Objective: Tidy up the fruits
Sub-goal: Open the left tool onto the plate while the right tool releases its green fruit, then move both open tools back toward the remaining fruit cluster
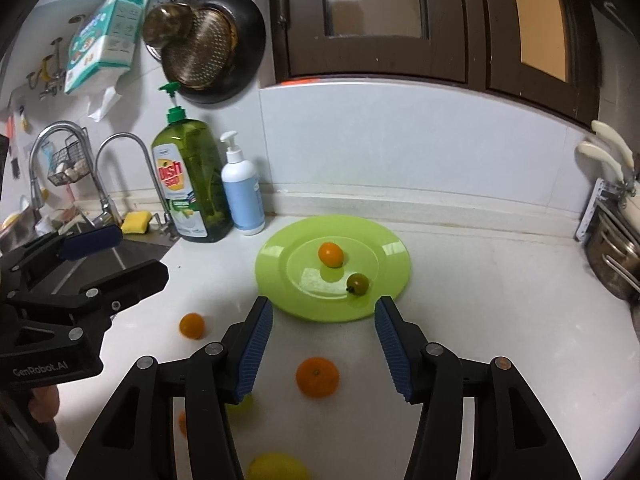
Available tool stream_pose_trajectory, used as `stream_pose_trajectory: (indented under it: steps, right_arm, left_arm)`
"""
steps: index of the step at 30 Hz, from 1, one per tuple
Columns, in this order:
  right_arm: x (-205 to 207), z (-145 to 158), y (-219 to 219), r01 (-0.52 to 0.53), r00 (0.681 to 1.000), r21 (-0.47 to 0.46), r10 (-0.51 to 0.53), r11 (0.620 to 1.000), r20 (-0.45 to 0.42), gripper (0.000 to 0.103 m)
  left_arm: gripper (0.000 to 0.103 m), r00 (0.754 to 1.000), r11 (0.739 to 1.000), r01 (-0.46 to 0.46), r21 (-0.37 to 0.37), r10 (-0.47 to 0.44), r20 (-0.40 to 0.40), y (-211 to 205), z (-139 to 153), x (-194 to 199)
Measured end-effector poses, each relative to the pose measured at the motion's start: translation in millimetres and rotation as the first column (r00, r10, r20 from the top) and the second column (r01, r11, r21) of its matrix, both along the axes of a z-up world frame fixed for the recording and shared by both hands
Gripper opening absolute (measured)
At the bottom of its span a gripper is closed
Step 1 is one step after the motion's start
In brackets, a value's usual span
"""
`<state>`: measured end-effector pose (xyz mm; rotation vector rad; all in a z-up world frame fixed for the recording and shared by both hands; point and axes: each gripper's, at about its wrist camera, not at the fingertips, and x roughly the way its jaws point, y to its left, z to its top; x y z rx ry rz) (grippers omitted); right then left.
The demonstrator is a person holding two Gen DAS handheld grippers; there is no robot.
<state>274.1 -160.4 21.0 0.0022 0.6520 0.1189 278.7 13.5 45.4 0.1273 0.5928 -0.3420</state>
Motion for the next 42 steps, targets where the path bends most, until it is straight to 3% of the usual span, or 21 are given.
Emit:
stream_pose_trajectory:
  steps: [7, 23, 36, 42]
  right_arm:
    - [-37, 7, 0, 0.006, 0.999, -0.001, -0.006, 1.000, 0.031, 0.054]
    - [-96, -18, -9, -0.082, 0.996, -0.032, 0.081, 0.996, -0.024, 0.054]
    - [-110, -66, -12, -0.180, 0.969, -0.016, 0.174, 0.984, -0.175, 0.054]
    - [-108, -88, -13, -0.203, 0.951, 0.006, 0.199, 0.979, -0.235, 0.054]
  left_arm:
    - [0.081, 1.000, 1.000, -0.018, 0.008, 0.018, 0.016, 2, 2, -37]
    - [0.081, 0.998, 0.998, -0.055, 0.043, 0.057, -0.040, -18, -26, -103]
    - [0.080, 0.984, 0.994, -0.046, 0.095, 0.062, -0.167, -38, -76, -130]
    - [0.073, 0.967, 0.996, -0.033, 0.081, 0.052, -0.249, -44, -101, -133]
